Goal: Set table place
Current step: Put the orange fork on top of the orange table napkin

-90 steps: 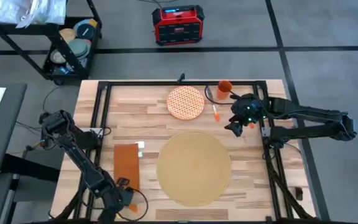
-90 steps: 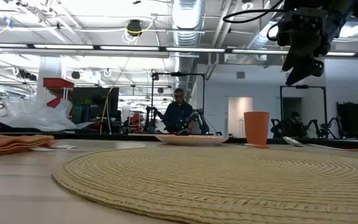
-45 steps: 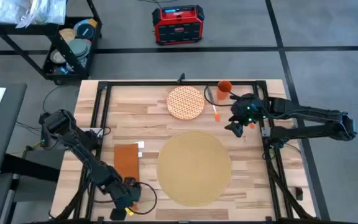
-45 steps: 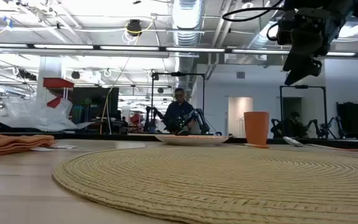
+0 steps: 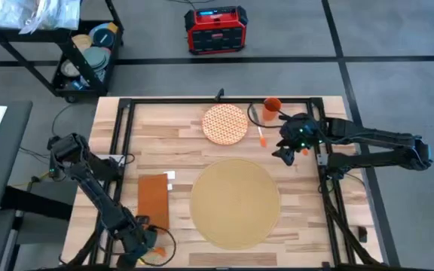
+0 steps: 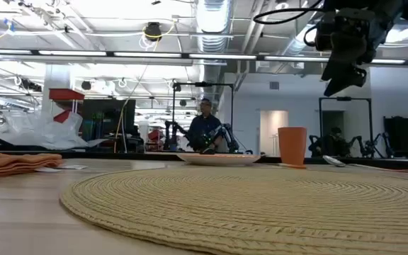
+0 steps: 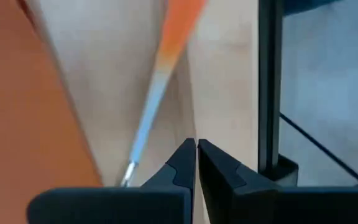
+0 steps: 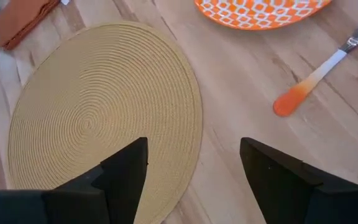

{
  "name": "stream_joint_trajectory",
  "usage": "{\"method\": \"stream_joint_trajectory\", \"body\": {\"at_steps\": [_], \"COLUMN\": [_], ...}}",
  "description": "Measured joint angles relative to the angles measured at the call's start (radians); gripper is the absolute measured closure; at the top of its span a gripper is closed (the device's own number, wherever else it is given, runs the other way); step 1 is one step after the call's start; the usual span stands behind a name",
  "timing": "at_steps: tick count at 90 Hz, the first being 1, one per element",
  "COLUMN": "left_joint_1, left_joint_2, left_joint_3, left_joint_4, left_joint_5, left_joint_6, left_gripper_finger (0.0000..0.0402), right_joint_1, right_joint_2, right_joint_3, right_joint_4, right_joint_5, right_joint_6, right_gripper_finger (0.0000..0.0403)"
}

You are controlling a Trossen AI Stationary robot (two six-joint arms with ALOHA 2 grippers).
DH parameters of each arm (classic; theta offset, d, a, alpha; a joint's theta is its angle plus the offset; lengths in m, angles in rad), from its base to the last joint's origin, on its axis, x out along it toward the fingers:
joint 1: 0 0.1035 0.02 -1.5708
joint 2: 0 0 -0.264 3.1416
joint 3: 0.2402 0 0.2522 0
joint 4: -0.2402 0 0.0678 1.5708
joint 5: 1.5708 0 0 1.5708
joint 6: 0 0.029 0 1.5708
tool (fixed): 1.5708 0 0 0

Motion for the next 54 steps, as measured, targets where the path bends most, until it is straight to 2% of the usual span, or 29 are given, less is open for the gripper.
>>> {"method": "stream_joint_trajectory", "body": {"at_steps": [23, 29, 37, 41, 54], "left_joint_1": [0.037, 0.063, 0.096, 0.108, 0.141], "left_joint_2": [0.0, 0.0, 0.0, 0.003, 0.005], "left_joint_3": [0.0, 0.0, 0.0, 0.0, 0.0], "left_joint_4": [0.045, 0.044, 0.061, 0.084, 0.135], "left_joint_5": [0.017, -0.038, -0.162, -0.194, -0.128], "left_joint_6": [-0.027, -0.021, -0.117, -0.137, 0.122], "left_gripper_finger": [0.0401, 0.0401, 0.0401, 0.0401, 0.0401], "right_joint_1": [0.0, 0.0, 0.0, 0.0, 0.0], "right_joint_2": [0.0, 0.0, 0.0, 0.0, 0.0], "right_joint_3": [0.0, 0.0, 0.0, 0.0, 0.0], "right_joint_4": [0.015, 0.017, 0.029, 0.027, 0.027], "right_joint_5": [-0.004, 0.005, 0.018, 0.019, 0.021], "right_joint_6": [0.0, 0.0, -0.001, -0.001, -0.001], "right_gripper_finger": [0.0158, 0.0158, 0.0158, 0.0158, 0.0158]}}
